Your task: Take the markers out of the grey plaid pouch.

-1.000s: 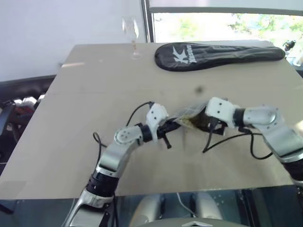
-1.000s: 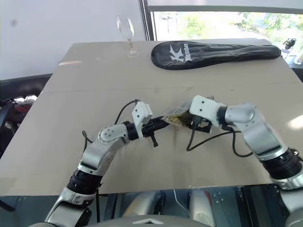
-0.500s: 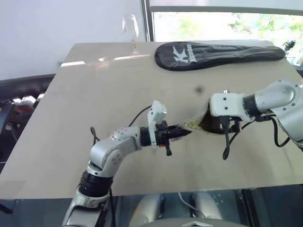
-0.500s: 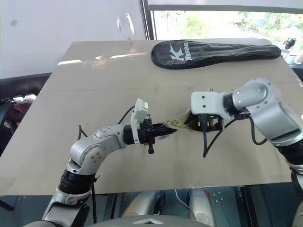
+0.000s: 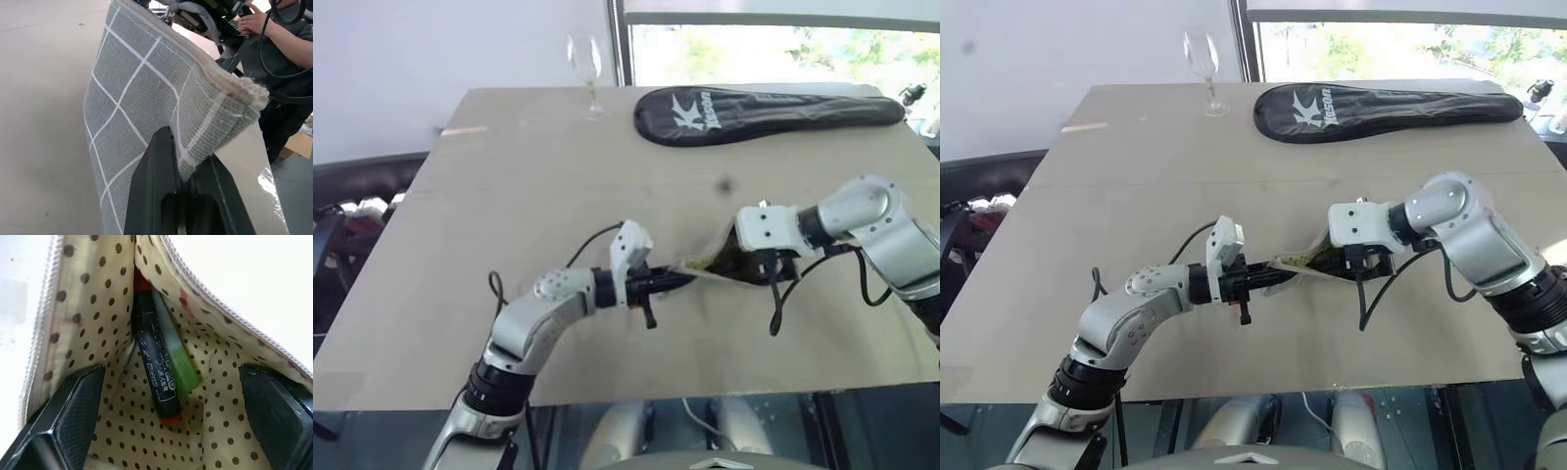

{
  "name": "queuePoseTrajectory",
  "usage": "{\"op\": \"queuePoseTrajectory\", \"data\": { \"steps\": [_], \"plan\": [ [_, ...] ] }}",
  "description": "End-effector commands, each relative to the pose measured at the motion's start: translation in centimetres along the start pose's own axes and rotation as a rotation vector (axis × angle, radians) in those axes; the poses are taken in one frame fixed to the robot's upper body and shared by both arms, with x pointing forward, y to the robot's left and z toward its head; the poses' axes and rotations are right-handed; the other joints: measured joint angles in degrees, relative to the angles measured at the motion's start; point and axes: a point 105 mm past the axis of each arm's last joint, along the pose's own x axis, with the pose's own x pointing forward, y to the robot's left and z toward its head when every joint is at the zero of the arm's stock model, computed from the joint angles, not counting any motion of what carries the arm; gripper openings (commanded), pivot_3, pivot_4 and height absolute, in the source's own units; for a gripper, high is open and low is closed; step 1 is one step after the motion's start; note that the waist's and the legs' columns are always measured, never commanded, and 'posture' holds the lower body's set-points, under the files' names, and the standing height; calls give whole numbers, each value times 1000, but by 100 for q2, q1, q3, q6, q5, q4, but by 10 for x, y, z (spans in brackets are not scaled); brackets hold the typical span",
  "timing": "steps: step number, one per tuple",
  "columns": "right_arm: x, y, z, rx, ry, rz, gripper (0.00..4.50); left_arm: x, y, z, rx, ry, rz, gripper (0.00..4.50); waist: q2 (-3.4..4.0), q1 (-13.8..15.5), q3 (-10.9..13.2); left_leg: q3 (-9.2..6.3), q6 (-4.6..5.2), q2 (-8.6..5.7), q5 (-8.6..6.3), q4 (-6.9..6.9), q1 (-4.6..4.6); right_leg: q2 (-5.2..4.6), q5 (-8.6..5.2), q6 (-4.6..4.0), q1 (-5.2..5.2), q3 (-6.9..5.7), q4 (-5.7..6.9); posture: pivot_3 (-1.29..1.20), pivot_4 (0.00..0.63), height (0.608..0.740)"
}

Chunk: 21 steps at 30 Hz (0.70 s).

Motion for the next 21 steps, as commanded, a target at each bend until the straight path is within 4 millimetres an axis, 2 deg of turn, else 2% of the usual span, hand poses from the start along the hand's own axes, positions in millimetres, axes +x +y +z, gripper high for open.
{"op": "queuePoseTrajectory", "data": {
  "steps": [1,8,11,13,14,19,21],
  "plan": [
    [11,3,-3,-27,23,28,4446,0,-2,0,26,-2,-19,0,0,-7,0,1,0,0,0,1,0,0,0,0,0,0,1,0,150,740],
    [35,12,-15,-45,50,92,4446,3,-3,1,32,-4,-32,0,0,-14,0,2,0,1,0,4,2,2,1,-1,-1,-1,5,0,150,740],
    [45,14,-24,-46,68,104,3605,3,-3,1,28,-7,-34,0,0,-18,0,2,0,2,0,5,2,3,1,-1,-1,-1,8,0,150,740],
    [53,14,-29,-44,73,105,2711,3,-4,1,25,-10,-35,0,-5,-16,-5,3,0,2,0,6,9,3,1,-1,3,0,10,0,150,740],
    [56,14,-31,-43,78,106,2114,4,-4,1,24,-10,-36,0,-5,-15,-5,2,-1,2,0,6,14,4,1,-1,10,-1,10,0,150,740],
    [62,17,-37,-47,88,123,111,4,-4,1,24,-9,-33,0,-15,-22,-13,7,-1,6,0,10,46,8,2,-3,34,4,19,0,150,740],
    [61,18,-37,-47,83,122,46,3,-3,0,24,-8,-29,0,-15,-23,-13,10,-2,9,-1,5,79,10,1,-4,62,7,20,0,150,740]
  ]
}}
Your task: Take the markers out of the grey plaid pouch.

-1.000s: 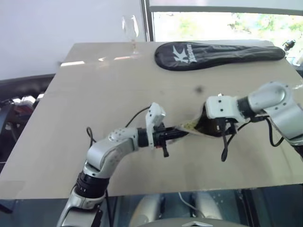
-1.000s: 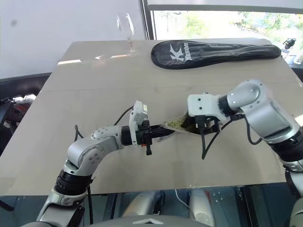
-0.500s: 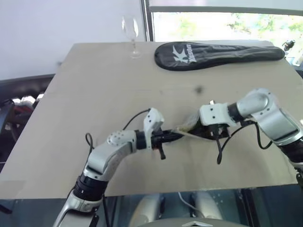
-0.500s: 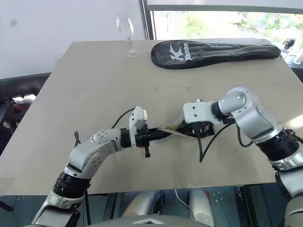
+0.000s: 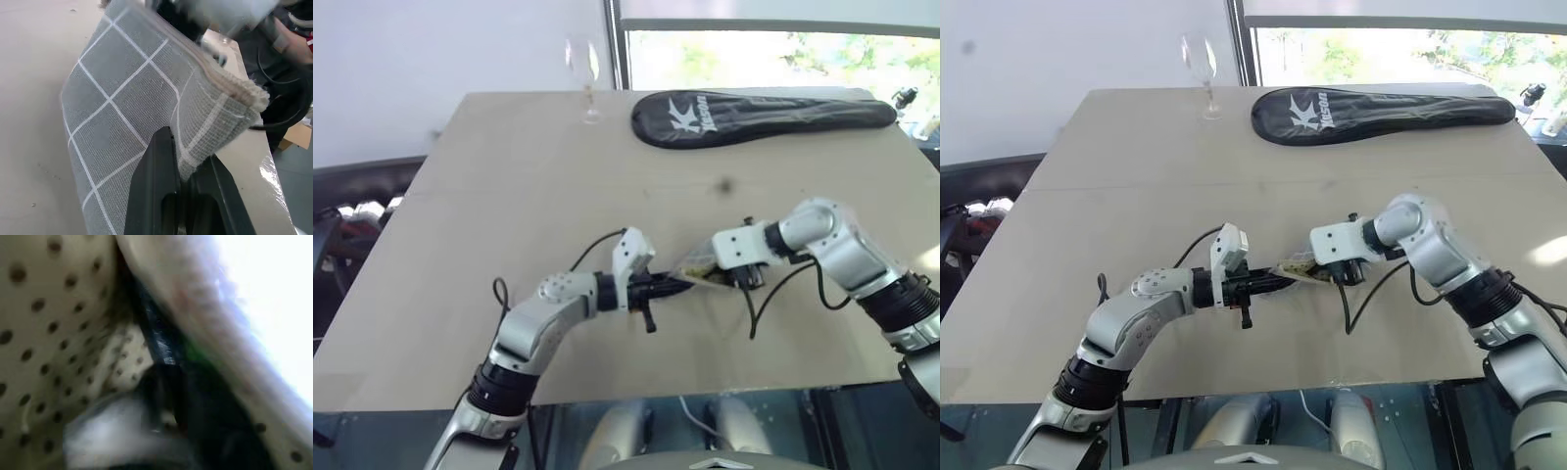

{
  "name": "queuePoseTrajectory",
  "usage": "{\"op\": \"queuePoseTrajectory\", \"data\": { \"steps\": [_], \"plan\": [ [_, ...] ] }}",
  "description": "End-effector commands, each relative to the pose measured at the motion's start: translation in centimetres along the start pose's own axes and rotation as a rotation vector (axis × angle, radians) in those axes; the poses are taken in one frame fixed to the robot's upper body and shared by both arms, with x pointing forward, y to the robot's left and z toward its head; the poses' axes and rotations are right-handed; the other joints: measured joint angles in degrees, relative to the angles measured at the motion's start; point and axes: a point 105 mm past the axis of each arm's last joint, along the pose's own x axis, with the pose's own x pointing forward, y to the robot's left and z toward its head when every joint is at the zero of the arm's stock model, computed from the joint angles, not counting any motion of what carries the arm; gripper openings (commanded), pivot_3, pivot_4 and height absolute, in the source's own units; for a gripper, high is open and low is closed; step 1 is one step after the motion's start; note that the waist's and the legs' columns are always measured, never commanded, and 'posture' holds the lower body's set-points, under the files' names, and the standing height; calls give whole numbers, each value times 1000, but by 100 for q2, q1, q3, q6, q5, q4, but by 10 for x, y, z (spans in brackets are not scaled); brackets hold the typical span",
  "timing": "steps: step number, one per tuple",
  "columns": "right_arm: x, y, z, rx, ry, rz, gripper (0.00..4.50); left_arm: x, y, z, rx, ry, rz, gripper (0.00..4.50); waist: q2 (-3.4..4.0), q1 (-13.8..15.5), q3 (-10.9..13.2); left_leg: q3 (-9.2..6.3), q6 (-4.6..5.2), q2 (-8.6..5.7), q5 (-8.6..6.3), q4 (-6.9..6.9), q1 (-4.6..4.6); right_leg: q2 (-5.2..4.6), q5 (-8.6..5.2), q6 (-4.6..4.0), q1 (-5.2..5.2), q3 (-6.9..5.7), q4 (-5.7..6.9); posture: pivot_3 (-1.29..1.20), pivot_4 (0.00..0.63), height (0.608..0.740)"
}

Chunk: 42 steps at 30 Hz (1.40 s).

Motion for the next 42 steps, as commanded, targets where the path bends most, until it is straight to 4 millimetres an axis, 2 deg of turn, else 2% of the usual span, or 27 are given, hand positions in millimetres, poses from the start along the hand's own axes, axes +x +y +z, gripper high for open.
{"op": "queuePoseTrajectory", "data": {
  "steps": [1,3,7,15,22,31,35,38,40,42],
  "plan": [
    [13,18,-14,46,35,73,46,0,-5,12,37,-43,-21,0,1,2,0,0,0,1,-1,-4,11,0,0,0,12,0,-2,0,150,740],
    [10,16,-12,46,28,59,46,0,-4,11,39,-40,-17,0,0,5,0,-1,0,2,-1,-4,16,2,0,0,18,-1,-2,0,150,740],
    [-9,5,-1,29,9,14,46,-2,3,7,66,-14,18,0,2,13,4,-2,0,3,-1,-4,12,1,0,0,16,-1,-5,0,150,740],
    [-32,9,18,18,-26,-2,46,-6,20,1,146,34,92,0,6,29,14,-4,-1,3,-1,-9,-13,-1,0,0,-7,-1,-17,0,150,740],
    [-45,9,34,32,-71,-38,46,-6,22,-4,176,63,90,0,8,31,19,-6,-1,3,-2,-11,-18,-2,0,0,-10,0,-20,0,150,740],
    [-66,7,33,80,-64,-103,46,-9,27,-5,195,74,125,0,10,35,26,-8,-1,3,-2,-13,-21,-3,0,0,-11,1,-23,0,150,740],
    [-68,10,27,119,-58,-117,46,-13,36,-1,193,58,177,0,9,38,27,-9,-1,4,-2,-15,-22,-3,0,0,-11,3,-25,0,150,740],
    [-66,12,23,138,-57,-117,46,-12,34,1,170,37,168,0,9,33,27,-8,-1,4,-2,-15,-23,-3,0,0,-11,3,-27,0,150,740],
    [-65,14,22,150,-64,-114,571,-11,30,4,160,26,150,0,9,33,28,-8,-1,4,-2,-15,-25,-3,0,0,-12,3,-27,0,150,740],
    [-66,14,20,160,-64,-133,1314,-11,28,6,152,18,140,0,9,35,28,-9,-1,4,-2,-15,-29,-3,0,0,-13,2,-27,0,150,740]
  ]
}}
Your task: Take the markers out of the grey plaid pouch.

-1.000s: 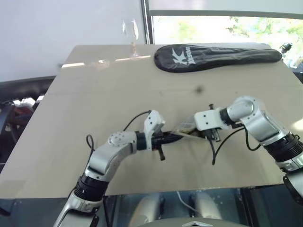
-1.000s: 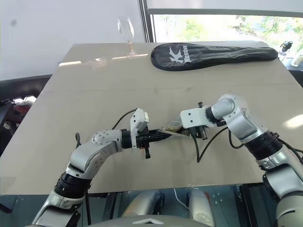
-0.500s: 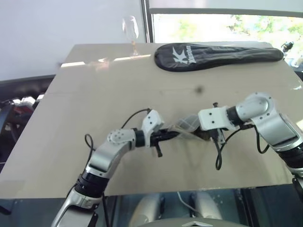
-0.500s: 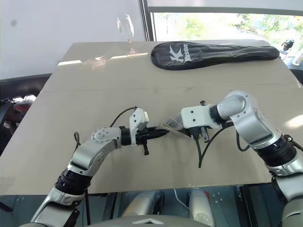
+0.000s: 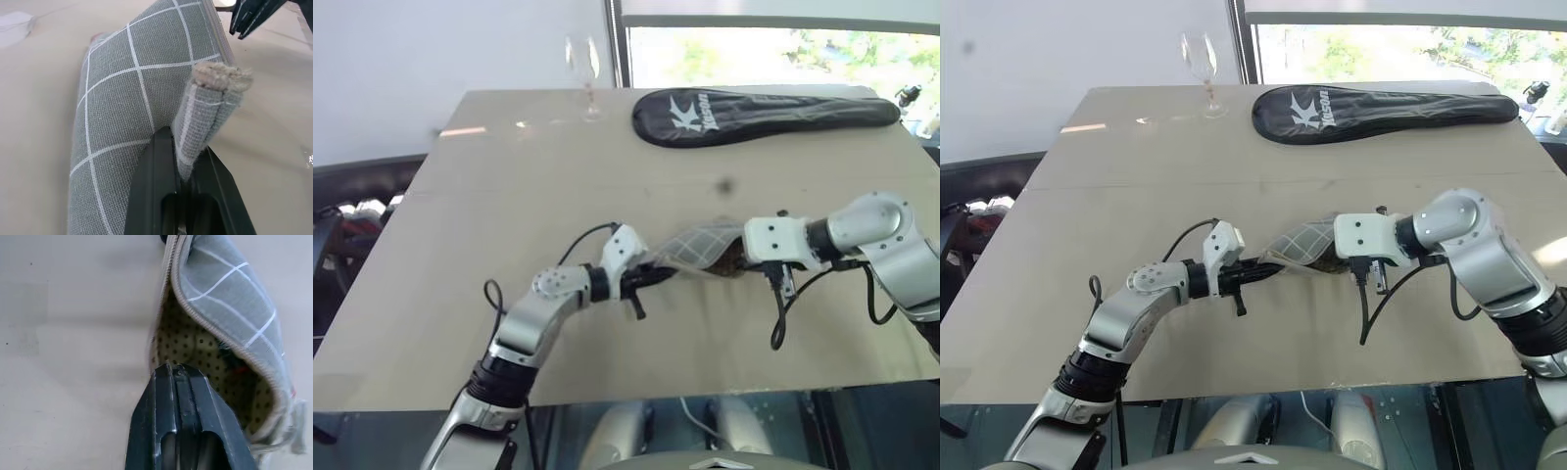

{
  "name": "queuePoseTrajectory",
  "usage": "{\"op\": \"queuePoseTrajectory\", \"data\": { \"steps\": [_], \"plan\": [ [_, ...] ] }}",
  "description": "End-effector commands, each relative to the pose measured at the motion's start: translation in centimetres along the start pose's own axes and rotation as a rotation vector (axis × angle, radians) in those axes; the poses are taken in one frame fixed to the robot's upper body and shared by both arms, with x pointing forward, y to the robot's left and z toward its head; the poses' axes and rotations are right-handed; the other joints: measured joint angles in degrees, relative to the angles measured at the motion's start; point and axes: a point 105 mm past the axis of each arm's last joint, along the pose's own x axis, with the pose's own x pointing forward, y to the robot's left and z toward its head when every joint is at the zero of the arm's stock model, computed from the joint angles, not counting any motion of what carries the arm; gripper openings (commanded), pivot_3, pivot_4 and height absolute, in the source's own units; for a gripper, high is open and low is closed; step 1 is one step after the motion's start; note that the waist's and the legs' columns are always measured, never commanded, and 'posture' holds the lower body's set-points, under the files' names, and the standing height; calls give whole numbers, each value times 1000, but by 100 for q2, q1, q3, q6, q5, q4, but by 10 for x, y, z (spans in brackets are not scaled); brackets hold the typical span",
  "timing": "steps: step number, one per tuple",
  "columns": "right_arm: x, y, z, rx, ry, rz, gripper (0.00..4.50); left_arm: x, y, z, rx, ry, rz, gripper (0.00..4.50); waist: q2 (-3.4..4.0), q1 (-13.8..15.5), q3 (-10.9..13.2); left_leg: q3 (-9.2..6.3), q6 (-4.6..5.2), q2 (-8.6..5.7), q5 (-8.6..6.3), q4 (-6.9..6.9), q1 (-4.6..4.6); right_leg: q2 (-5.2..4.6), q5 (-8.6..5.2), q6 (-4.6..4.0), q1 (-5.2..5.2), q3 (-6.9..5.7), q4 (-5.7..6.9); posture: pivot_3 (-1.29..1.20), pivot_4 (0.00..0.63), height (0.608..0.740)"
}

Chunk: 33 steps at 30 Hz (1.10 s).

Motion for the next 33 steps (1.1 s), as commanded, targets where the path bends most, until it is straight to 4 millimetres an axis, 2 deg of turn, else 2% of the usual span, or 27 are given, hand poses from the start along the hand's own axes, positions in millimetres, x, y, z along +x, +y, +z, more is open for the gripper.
{"op": "queuePoseTrajectory", "data": {
  "steps": [1,2,5,9,16,19,21,22,27,33],
  "plan": [
    [-11,-7,2,-7,-11,-78,1796,-2,-2,14,8,-41,-10,0,0,2,0,0,0,0,0,0,-4,0,0,0,-3,0,0,0,150,740],
    [-13,-10,-1,-1,-5,-96,2213,-2,-2,16,-4,-50,-13,0,0,2,0,-1,0,0,0,3,-11,0,0,0,-11,0,0,0,150,740],
    [-22,-13,-10,16,25,-127,2213,-5,-4,19,-31,-62,-28,0,0,4,0,-1,0,-1,1,12,-47,0,1,0,-42,-3,6,0,150,740],
    [-33,-19,-13,21,38,-165,2213,-8,-7,20,-55,-66,-51,0,-1,3,0,0,-1,-1,1,11,-52,0,1,0,-48,-6,5,0,150,740],
    [-45,-32,4,4,-15,-237,2213,-8,-11,22,-65,-65,-72,0,-1,-1,1,3,0,0,1,10,-52,0,1,0,-48,-4,6,0,150,740],
    [-53,-37,18,4,-62,-256,1546,-9,-10,24,-67,-68,-73,0,0,0,2,3,0,0,1,10,-53,0,1,0,-48,-3,5,0,150,740],
    [-54,-38,21,-3,-64,-255,475,-9,-10,25,-72,-73,-73,0,-1,3,2,2,0,0,1,9,-54,0,1,0,-48,-3,5,0,150,740],
    [-52,-37,22,-2,-66,-245,136,-9,-11,25,-73,-76,-75,0,-1,3,2,2,0,0,1,9,-54,0,1,0,-48,-3,5,0,150,740],
    [-26,-35,7,-17,-15,-208,136,-8,-16,29,-72,-85,-102,0,-1,1,2,2,0,0,1,10,-54,-1,1,0,-48,-2,3,0,150,740],
    [-6,-33,-4,-91,26,-158,136,-9,-24,40,-65,-114,-148,0,-1,-2,2,4,-1,0,1,10,-55,0,1,0,-50,-5,4,0,150,740]
  ]
}}
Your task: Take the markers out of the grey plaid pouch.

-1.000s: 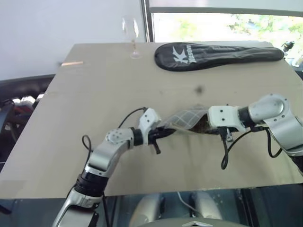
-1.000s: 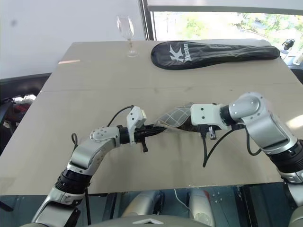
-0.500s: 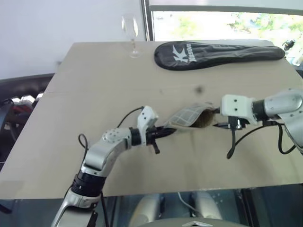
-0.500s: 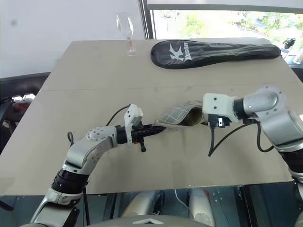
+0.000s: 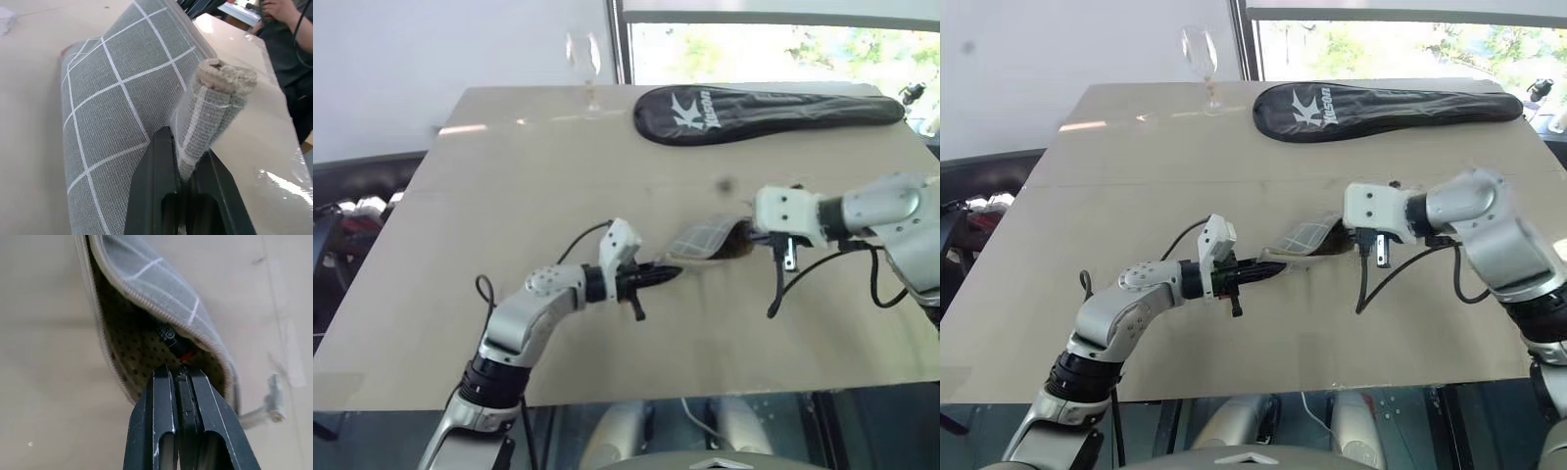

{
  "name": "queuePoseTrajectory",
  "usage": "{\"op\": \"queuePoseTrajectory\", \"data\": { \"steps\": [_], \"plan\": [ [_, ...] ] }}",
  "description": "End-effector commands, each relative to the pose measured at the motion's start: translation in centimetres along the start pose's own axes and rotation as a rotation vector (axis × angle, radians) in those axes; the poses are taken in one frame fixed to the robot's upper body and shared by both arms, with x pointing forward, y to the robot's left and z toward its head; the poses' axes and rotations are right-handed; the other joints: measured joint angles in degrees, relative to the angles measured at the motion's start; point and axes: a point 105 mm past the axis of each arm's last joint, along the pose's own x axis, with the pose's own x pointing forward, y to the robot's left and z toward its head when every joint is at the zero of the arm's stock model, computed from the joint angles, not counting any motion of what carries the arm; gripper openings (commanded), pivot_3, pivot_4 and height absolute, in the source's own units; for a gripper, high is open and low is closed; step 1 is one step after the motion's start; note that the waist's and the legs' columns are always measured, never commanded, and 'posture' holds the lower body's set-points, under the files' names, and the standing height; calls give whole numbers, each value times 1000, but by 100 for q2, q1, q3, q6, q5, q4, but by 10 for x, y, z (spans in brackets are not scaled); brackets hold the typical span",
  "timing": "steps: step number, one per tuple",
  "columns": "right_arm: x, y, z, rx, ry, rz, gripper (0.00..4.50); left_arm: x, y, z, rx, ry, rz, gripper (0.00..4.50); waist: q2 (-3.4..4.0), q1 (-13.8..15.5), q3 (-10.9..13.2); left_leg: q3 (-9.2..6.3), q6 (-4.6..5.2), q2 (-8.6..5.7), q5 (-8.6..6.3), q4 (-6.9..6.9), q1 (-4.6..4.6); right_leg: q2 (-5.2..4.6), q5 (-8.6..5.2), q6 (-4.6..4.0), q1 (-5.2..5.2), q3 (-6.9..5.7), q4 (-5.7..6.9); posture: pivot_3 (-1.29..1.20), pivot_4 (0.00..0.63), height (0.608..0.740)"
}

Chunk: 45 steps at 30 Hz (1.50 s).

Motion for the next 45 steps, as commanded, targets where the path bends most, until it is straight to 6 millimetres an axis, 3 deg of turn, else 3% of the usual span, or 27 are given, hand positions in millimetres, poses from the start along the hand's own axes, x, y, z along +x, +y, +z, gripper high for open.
{"op": "queuePoseTrajectory", "data": {
  "steps": [1,7,10,16,18,21,27,36,45],
  "plan": [
    [4,-3,0,-98,15,-2,136,-1,-11,21,59,-50,-53,0,0,0,0,0,0,0,0,0,0,0,0,0,0,-1,0,0,150,740],
    [11,-1,-8,-197,33,20,136,-2,-16,26,118,-54,-67,0,0,-1,1,2,0,0,0,2,0,2,0,0,0,-4,1,0,150,740],
    [11,6,-17,-201,93,60,136,-2,-17,31,165,-63,-57,0,0,0,1,2,-1,0,0,2,0,2,0,0,0,-5,1,0,150,740],
    [5,8,-15,-153,103,87,136,0,-10,29,221,-51,-13,0,0,2,1,2,0,0,0,2,0,2,0,0,0,-4,1,0,150,740],
    [3,11,-14,-137,106,110,650,1,-7,29,227,-60,8,0,0,2,1,2,0,0,0,2,0,2,0,0,0,-4,1,0,150,740],
    [4,17,-12,-115,106,135,1764,2,-4,30,240,-68,25,923,0,3,1,1,0,0,0,2,0,2,0,0,0,-4,1,0,150,740],
    [6,16,-16,-100,121,129,4500,5,-3,21,302,-21,27,3740,0,3,1,2,0,0,0,3,0,1,0,0,1,-4,1,0,150,740],
    [16,2,-15,-74,160,78,4500,0,1,12,498,73,101,3740,1,-10,1,4,0,0,0,3,0,2,0,0,-1,-2,4,0,150,740],
    [32,-6,-2,-33,159,46,4500,1,0,11,667,104,199,3740,1,11,1,3,0,-1,0,4,0,2,0,0,-2,-3,5,0,150,740]
  ]
}}
